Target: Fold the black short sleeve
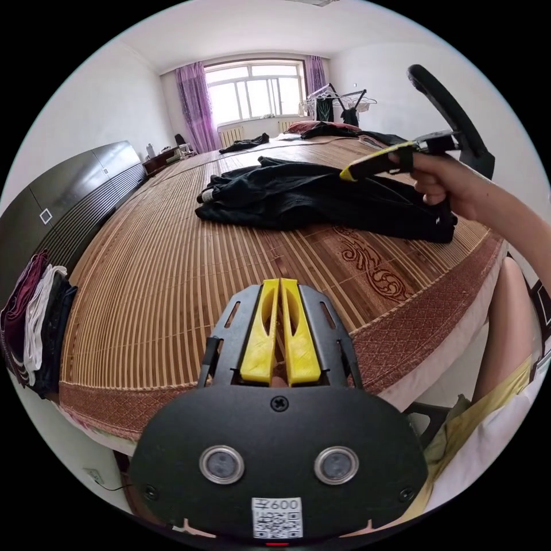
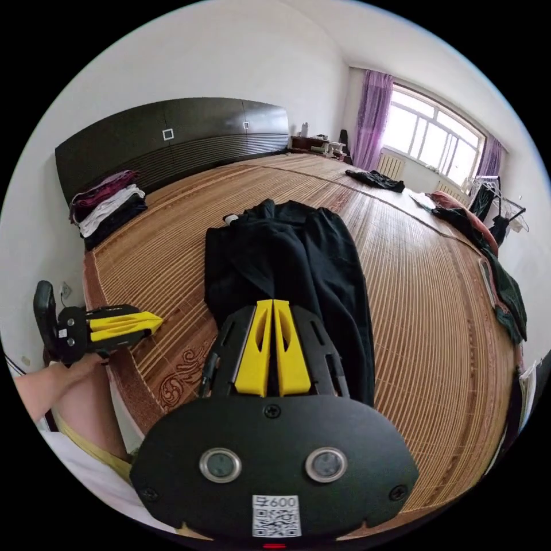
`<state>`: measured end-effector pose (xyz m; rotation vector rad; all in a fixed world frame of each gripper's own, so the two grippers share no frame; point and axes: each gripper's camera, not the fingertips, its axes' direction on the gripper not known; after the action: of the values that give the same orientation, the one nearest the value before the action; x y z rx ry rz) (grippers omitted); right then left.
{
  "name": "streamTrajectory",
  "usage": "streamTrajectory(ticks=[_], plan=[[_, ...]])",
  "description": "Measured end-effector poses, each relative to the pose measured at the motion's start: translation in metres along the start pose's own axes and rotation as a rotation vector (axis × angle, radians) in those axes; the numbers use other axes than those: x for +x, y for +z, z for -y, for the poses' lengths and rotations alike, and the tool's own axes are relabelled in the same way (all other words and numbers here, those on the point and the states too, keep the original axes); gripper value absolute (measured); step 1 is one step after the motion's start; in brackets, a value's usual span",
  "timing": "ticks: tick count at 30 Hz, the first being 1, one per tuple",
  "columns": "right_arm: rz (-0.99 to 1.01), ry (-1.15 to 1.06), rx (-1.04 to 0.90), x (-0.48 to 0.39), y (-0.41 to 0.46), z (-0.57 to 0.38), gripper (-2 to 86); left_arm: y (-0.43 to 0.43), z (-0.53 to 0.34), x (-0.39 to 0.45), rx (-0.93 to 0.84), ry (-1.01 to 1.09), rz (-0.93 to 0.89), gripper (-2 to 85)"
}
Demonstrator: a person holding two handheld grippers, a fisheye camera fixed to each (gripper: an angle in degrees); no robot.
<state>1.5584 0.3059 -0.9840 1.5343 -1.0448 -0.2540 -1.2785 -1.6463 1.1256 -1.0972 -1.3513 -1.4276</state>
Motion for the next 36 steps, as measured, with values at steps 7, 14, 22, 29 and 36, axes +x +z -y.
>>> streamTrajectory(ticks=[7, 14, 22, 29, 36], plan=[[-0.065, 0.155, 0.336, 0.093, -0.177, 0.072, -0.8, 0.004, -0.011, -0.001, 0.012, 0.011, 0.022, 0.2], [-0.258, 0.596, 0.702, 0.248, -0.353, 0.026, -0.8, 0.007, -0.035, 0.027, 0.067, 0.096, 0.127, 0.2], [-0.441, 1.122, 0.559, 0.387, -0.340, -0.120, -0.9, 0.019, -0.051, 0.055, 0.096, 0.158, 0.211, 0.4], [-0.595, 0.877, 0.398, 0.351, -0.246, -0.141, -0.9, 0.017, -0.029, 0.093, 0.053, 0.139, 0.008, 5.8], [-0.772, 0.635, 0.242, 0.274, -0.154, -0.066, -0.8, 0.058, 0.029, 0.184, -0.010, 0.079, -0.439, 13.4]])
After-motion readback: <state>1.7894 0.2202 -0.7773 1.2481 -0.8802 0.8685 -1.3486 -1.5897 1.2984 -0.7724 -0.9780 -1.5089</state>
